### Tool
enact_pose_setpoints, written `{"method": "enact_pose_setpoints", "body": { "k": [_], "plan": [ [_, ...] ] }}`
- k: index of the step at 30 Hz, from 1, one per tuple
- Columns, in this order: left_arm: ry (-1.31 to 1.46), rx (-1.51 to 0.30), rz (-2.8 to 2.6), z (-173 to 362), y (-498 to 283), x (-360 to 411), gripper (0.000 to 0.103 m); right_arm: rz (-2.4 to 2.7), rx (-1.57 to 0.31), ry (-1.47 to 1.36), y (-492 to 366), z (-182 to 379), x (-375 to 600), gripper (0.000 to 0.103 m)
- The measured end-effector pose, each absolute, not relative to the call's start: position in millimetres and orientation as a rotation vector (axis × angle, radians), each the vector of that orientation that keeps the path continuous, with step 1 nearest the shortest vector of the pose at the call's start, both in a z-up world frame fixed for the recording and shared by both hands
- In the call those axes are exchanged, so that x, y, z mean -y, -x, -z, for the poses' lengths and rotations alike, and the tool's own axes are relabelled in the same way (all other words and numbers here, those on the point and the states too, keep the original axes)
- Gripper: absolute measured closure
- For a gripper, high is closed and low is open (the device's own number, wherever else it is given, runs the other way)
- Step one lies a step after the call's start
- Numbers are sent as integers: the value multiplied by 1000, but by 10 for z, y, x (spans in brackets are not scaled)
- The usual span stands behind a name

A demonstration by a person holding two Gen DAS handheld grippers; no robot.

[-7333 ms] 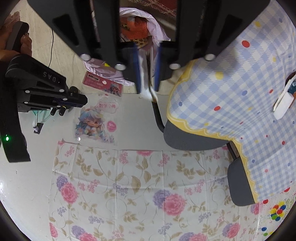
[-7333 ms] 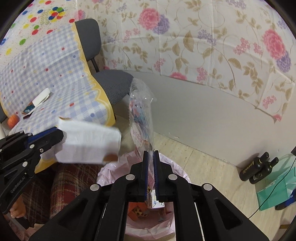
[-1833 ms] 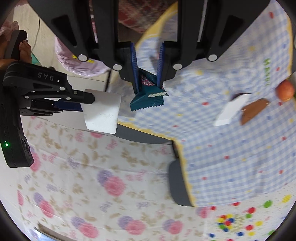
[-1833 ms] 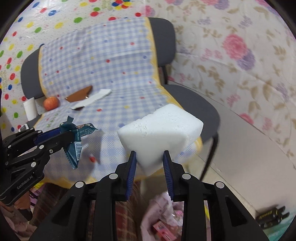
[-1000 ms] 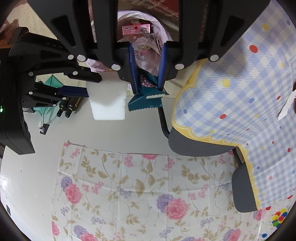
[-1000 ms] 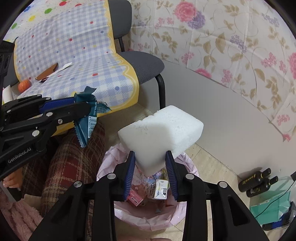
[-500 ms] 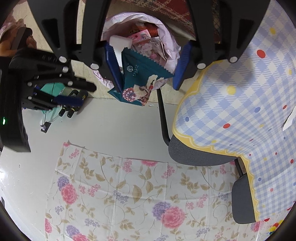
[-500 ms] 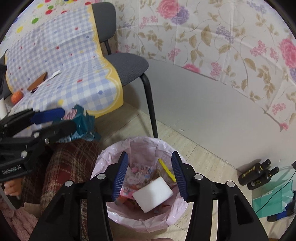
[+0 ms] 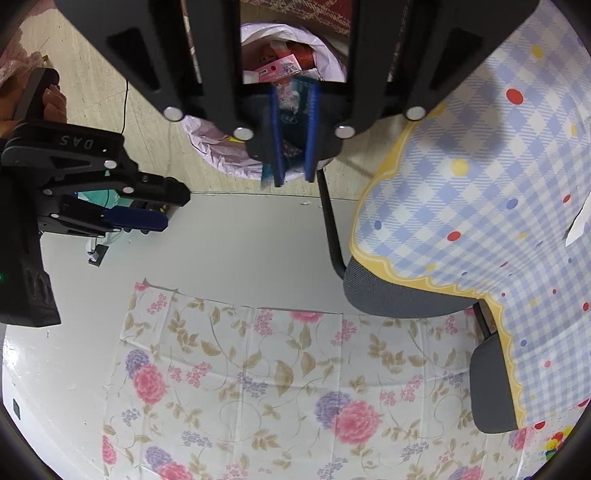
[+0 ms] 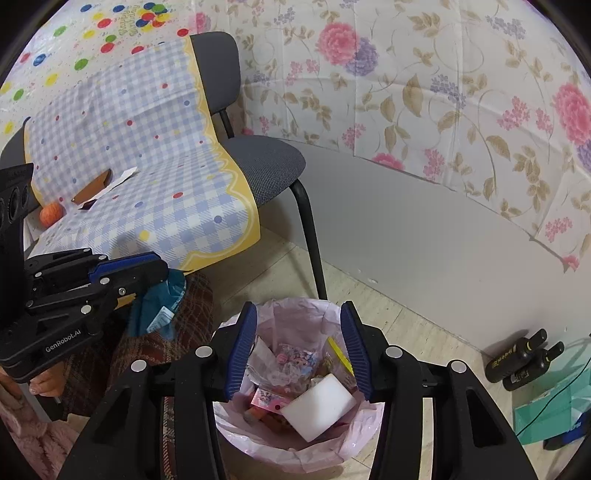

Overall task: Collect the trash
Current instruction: 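Move both grippers back toward the chair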

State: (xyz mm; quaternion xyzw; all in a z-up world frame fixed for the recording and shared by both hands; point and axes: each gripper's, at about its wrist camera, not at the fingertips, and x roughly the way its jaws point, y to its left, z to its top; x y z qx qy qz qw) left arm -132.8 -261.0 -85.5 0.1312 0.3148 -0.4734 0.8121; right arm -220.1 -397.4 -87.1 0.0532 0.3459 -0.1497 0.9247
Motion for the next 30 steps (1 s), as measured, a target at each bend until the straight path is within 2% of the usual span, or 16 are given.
{"method": "enact_pose_setpoints", "body": {
  "k": [10,15,17,23,30],
  "plan": [
    [-287,-684,1016,827,1354,2698,98,326,-689,-129,2268,866,4054,55],
    [-277,-664,947,752,1285,2559,86,317,-668,-143,2252,815,4047,55],
    [-270,-652,912,704,1256,2467,75,315,-661,-141,2236,792,4036,55],
    [-244,-623,808,557,1170,2159,70,289,-654,-164,2096,727,3991,55],
    [-195,-582,674,371,1072,1673,57,183,-626,-130,1724,558,3638,55]
  ]
}}
